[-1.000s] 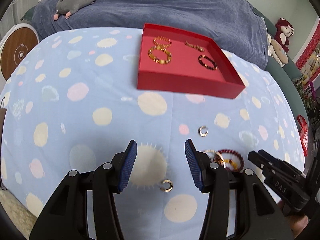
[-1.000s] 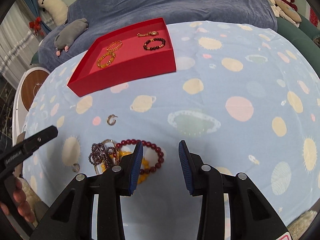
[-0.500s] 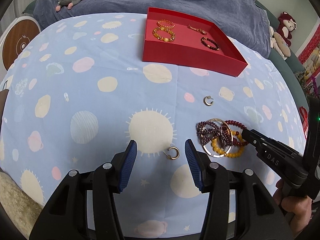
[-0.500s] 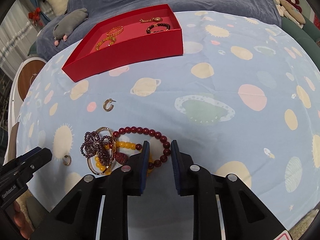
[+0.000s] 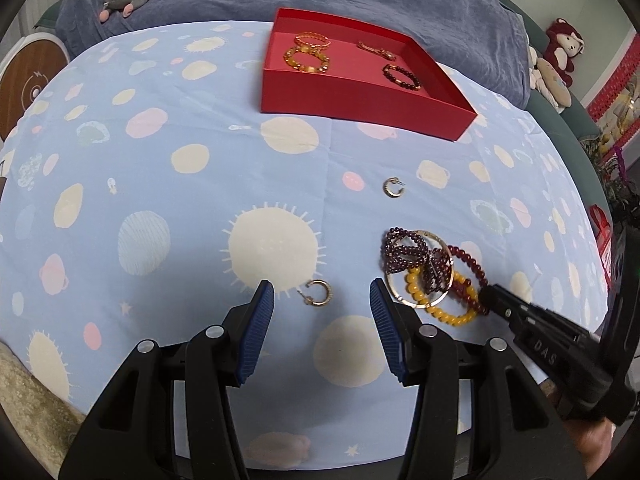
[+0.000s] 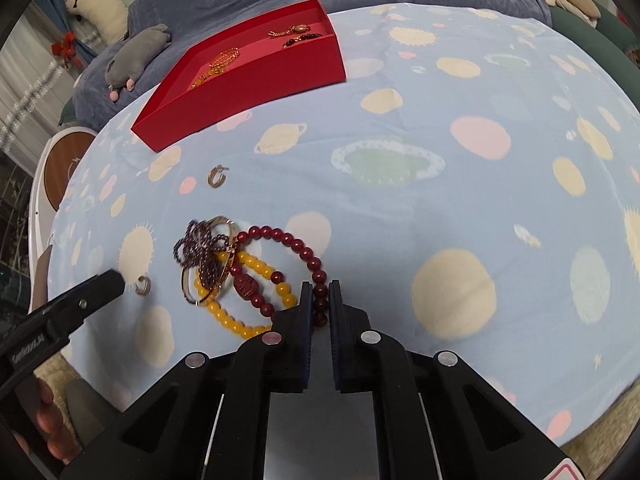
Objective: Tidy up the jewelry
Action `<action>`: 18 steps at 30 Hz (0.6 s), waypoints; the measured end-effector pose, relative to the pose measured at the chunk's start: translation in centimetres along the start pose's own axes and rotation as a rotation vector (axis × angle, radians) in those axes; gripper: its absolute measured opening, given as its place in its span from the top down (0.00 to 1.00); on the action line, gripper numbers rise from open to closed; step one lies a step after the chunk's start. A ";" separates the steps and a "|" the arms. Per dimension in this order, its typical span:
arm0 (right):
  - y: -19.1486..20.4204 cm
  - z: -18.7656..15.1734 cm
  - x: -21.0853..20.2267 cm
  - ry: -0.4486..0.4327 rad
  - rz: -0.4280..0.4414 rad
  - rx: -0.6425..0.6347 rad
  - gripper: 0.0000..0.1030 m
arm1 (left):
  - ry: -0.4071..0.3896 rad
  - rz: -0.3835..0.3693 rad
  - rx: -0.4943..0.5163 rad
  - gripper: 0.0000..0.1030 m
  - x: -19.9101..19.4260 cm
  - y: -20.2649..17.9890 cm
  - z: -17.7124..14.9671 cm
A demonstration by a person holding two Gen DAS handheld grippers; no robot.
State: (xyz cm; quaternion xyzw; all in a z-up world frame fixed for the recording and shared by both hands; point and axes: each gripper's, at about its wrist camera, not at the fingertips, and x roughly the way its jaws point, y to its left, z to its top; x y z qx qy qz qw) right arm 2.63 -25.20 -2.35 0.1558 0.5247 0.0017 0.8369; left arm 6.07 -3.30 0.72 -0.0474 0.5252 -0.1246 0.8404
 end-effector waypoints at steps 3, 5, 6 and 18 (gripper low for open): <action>0.0 -0.8 -0.4 0.000 0.004 -0.001 0.93 | 0.007 -0.014 0.020 0.54 0.5 -1.1 0.0; -0.1 -1.1 -0.5 0.002 0.007 0.000 0.93 | 0.010 -0.023 0.039 0.54 0.8 -1.8 0.1; -0.1 -1.2 -0.5 0.003 0.008 0.002 0.93 | 0.013 -0.026 0.050 0.54 1.1 -2.2 0.1; -0.1 -0.6 -0.4 0.023 0.010 0.018 0.93 | 0.041 -0.056 0.131 0.59 3.8 -4.8 1.2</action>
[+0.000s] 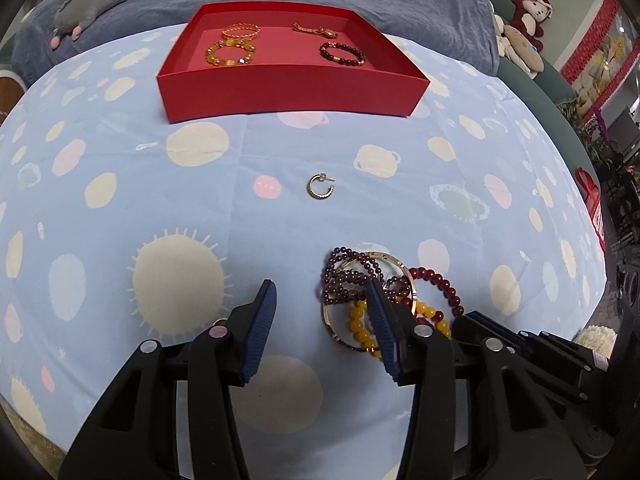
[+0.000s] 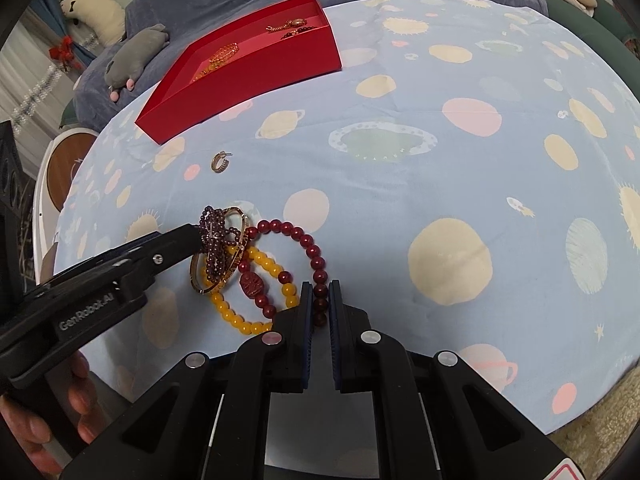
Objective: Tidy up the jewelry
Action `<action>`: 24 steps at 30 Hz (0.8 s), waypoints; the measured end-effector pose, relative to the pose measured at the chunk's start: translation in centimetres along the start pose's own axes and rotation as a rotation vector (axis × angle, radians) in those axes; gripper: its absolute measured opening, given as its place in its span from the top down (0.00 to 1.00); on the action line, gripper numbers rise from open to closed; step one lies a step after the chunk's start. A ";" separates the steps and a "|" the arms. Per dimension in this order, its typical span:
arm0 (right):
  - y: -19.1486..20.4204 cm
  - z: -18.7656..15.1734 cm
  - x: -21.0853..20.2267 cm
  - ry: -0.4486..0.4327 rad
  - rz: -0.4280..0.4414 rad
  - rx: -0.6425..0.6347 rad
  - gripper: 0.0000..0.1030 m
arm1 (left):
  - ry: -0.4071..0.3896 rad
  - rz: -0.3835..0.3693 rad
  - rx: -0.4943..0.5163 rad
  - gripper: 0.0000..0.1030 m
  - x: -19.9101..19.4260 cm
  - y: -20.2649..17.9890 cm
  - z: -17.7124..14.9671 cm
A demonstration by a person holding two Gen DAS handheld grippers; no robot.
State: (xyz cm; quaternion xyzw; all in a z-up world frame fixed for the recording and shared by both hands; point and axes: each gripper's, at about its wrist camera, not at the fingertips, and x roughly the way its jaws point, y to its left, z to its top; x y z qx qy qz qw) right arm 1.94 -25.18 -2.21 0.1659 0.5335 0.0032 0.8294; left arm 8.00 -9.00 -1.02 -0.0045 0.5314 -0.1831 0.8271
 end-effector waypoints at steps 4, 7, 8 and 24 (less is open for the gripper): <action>0.3 0.3 0.1 0.003 -0.005 -0.005 0.93 | 0.008 -0.016 0.019 0.81 0.3 -0.2 0.0; 0.5 0.4 0.2 0.003 -0.008 -0.010 0.93 | 0.008 -0.024 0.026 0.96 0.4 -0.1 -0.1; 0.4 0.5 0.2 0.003 -0.008 -0.011 0.93 | 0.005 -0.023 0.027 0.96 0.3 0.0 -0.1; 0.7 1.4 -1.6 -0.045 0.019 0.000 0.93 | -0.006 -0.083 -0.045 0.85 -1.1 0.9 0.5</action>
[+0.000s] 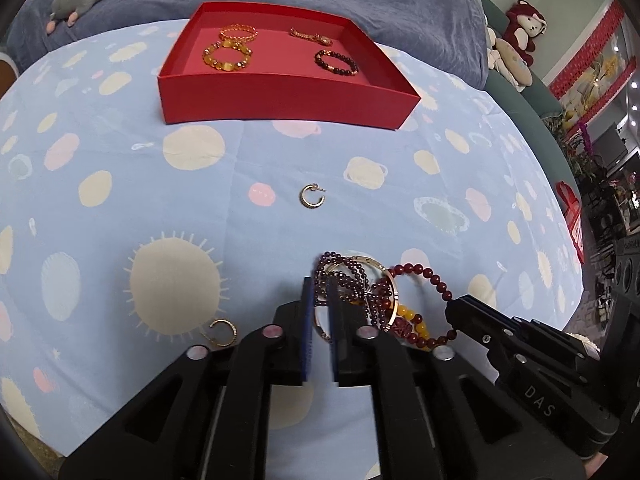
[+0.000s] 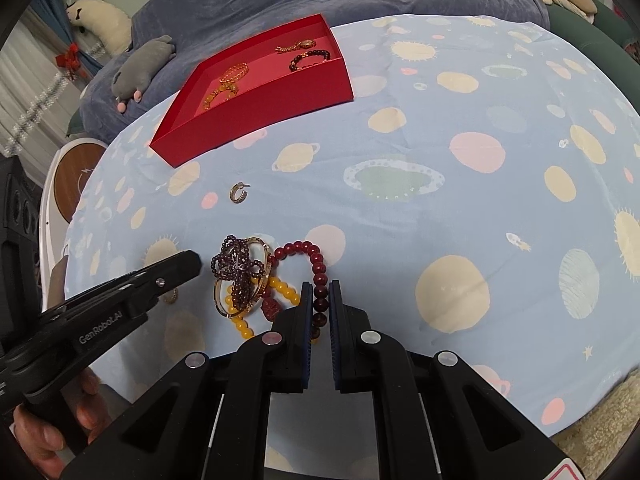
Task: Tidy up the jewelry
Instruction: 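Grasp the dark purple beaded bracelet with the left tool while the right lifts the red bracelet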
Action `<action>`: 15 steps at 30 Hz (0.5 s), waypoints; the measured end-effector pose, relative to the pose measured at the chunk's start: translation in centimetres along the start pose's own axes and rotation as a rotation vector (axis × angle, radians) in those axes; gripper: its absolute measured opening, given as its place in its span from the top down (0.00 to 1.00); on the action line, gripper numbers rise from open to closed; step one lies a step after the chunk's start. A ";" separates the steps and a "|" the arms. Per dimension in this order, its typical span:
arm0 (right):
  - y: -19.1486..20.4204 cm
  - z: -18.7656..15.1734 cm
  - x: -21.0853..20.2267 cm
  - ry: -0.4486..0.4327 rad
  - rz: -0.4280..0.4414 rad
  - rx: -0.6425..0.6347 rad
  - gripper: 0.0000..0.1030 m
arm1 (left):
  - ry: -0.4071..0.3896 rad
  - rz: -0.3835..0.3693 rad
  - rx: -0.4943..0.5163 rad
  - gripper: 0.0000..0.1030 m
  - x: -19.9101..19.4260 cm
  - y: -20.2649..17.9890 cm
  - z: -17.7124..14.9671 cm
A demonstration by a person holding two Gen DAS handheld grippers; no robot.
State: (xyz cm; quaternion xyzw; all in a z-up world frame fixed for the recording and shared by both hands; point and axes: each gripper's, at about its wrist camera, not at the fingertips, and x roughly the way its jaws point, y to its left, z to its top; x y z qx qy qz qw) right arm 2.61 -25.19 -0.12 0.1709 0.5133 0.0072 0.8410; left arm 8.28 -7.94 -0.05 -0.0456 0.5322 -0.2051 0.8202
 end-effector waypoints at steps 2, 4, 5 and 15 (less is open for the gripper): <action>0.0 -0.1 0.0 0.001 0.001 0.001 0.93 | -0.002 0.006 0.005 0.72 0.3 -0.2 -0.1; -0.1 -0.1 0.1 0.002 0.001 0.003 0.93 | 0.005 0.010 0.010 0.62 0.8 -0.4 -0.1; -0.1 -0.1 0.1 0.003 0.001 0.007 0.93 | 0.008 0.015 0.009 0.60 1.0 -0.5 -0.1; -0.2 -0.1 0.7 0.017 0.005 0.017 0.93 | 0.022 -0.001 -0.018 0.72 2.4 -0.8 0.2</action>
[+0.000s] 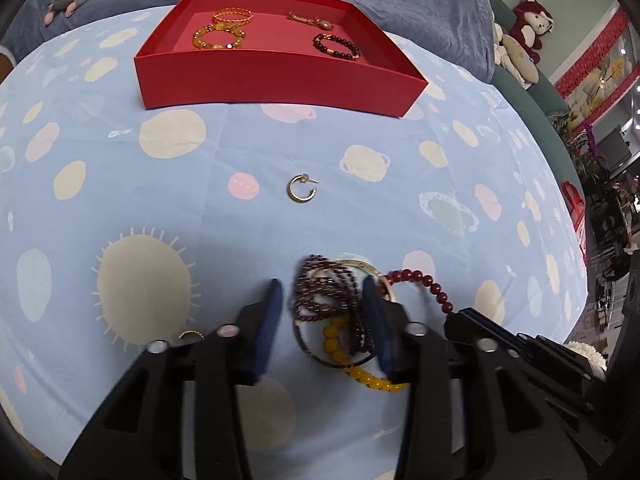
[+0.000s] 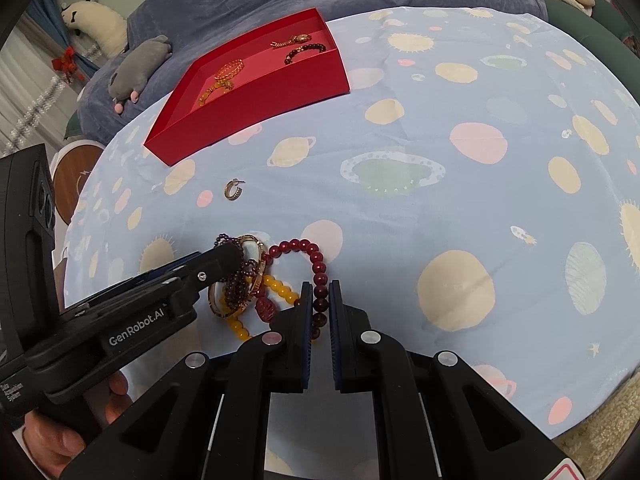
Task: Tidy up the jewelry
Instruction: 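Grasp the dark purple beaded bracelet with the left tool while the right lifts the red bracelet, then carry both bracelets into the red box and open both tools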
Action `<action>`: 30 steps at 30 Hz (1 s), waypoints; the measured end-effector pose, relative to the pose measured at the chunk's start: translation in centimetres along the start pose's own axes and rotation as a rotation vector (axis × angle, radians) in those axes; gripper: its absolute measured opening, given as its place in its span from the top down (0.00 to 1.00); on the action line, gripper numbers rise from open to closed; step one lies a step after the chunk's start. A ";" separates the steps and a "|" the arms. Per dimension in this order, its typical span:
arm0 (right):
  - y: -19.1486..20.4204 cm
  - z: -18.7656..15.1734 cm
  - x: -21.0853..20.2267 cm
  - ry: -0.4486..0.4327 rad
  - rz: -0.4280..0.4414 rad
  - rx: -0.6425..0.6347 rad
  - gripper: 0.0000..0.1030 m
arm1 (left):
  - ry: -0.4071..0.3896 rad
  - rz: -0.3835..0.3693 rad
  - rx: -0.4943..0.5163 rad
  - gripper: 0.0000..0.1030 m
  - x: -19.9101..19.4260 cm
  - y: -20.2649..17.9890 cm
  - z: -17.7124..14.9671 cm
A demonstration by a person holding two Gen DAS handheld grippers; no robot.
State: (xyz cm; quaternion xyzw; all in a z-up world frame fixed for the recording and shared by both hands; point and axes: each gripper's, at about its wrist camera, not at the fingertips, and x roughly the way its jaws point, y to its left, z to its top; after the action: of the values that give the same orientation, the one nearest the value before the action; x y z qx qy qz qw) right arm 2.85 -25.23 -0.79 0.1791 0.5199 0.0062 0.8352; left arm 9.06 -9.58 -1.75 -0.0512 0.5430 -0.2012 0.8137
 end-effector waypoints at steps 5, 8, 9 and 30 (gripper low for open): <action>-0.1 0.0 0.0 -0.004 0.002 0.003 0.93 | -0.019 0.009 0.021 0.97 -0.6 -0.1 0.0; 0.0 0.1 -0.4 -0.018 0.009 0.007 0.93 | -0.038 -0.007 0.010 0.97 -1.7 0.2 -0.1; 0.0 0.2 -0.6 -0.023 0.012 0.007 0.93 | -0.044 -0.011 0.007 0.97 -2.1 0.3 -0.1; 2.0 2.9 -6.7 -0.183 0.092 0.005 0.93 | -0.139 -0.002 -0.074 0.97 -9.2 3.5 0.0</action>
State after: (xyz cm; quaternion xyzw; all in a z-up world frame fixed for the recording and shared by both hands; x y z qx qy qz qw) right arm 2.67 -25.55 6.77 0.2044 0.4326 0.0268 0.8777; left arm 6.95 -2.81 5.14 -0.0954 0.4923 -0.1777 0.8467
